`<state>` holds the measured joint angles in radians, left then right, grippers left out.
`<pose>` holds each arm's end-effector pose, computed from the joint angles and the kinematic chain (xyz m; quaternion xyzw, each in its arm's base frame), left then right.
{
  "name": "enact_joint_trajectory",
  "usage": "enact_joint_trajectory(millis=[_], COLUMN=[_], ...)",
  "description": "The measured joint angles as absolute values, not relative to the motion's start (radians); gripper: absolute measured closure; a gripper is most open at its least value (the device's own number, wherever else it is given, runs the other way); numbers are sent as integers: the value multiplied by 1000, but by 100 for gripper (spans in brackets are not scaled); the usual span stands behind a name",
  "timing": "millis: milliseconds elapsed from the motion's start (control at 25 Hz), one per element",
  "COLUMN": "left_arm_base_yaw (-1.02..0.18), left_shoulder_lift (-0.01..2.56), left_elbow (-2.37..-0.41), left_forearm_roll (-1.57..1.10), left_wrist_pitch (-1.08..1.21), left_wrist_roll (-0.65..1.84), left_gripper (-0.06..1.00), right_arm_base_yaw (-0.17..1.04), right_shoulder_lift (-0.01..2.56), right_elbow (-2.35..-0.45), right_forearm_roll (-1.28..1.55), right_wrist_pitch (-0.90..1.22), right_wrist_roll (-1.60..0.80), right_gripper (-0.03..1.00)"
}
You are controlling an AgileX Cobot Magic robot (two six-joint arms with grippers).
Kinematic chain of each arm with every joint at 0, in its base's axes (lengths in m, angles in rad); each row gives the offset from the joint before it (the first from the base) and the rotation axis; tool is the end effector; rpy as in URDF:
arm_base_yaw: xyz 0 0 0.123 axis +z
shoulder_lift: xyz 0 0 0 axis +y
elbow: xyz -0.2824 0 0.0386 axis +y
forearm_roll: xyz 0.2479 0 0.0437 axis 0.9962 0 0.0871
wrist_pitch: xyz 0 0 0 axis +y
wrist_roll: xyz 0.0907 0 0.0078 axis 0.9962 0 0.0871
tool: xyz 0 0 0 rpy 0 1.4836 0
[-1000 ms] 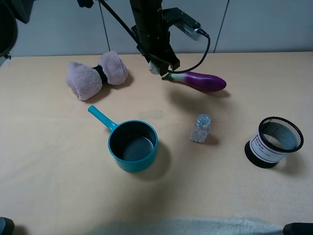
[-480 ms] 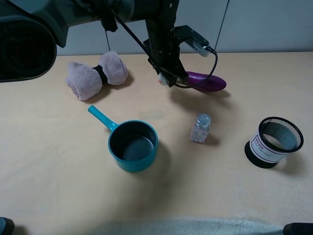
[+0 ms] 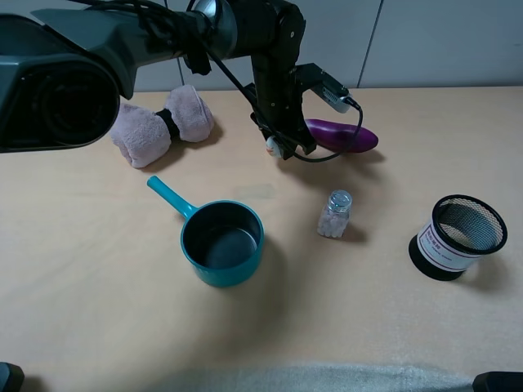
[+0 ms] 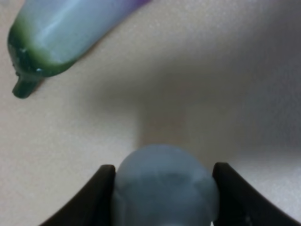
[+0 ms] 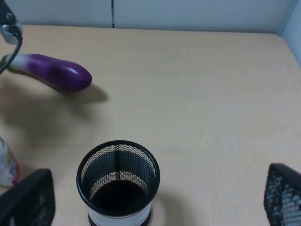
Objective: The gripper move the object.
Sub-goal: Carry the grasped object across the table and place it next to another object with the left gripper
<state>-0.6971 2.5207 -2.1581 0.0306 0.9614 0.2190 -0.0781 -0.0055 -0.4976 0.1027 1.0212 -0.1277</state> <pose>0.4072 -0.3380 0.1228 0.4419 0.8814 -0.0259 0.1647 -0.0034 0.0083 0.2801 -0.0219 0.8405 -0.0043 0.5413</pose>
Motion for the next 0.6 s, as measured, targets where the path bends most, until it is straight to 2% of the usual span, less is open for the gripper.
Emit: enact_joint_trajectory(millis=[600], left_arm_base_yaw=[-697], left_shoulder_lift=[2549], left_elbow=[-2182], left_forearm_roll=[32], left_wrist_pitch=[960], left_wrist_roll=[212], left_gripper=[49], right_arm_base_yaw=[-78], right_shoulder_lift=[-6], right_elbow=[-498], right_forearm_roll=[104], right_wrist_pitch=[1022], right_wrist_roll=[-128], right_gripper=[29])
